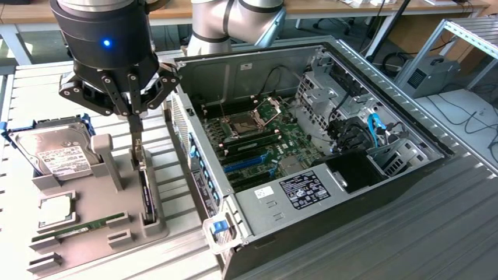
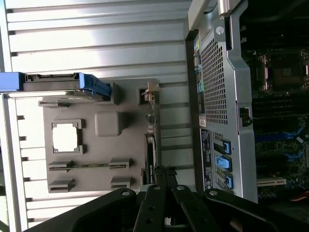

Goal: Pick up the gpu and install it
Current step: 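Reach for the gpu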

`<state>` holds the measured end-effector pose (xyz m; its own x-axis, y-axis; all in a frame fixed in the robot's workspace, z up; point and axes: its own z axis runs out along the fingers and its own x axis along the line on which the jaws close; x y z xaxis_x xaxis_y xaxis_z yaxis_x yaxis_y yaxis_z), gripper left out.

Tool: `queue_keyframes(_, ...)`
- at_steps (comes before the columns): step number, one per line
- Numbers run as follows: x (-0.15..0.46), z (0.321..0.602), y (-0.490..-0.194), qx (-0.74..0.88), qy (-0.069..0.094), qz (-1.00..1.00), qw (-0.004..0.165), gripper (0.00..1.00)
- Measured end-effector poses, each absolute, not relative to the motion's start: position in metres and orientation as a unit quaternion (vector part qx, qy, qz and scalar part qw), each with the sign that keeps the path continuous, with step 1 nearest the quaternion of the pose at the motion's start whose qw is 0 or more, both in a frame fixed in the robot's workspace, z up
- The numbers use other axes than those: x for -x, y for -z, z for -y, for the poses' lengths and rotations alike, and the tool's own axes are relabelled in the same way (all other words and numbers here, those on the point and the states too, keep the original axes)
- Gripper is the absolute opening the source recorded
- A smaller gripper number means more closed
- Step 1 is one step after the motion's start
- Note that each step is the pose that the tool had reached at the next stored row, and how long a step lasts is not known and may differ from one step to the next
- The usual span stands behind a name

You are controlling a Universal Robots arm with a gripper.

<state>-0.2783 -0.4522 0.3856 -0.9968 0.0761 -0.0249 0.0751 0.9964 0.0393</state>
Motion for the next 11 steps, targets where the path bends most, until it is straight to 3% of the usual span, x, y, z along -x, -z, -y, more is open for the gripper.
queue_keyframes(11,0.279,0.4564,-0.3849,-0.038,-0.019,-0.999,0.013,0.11)
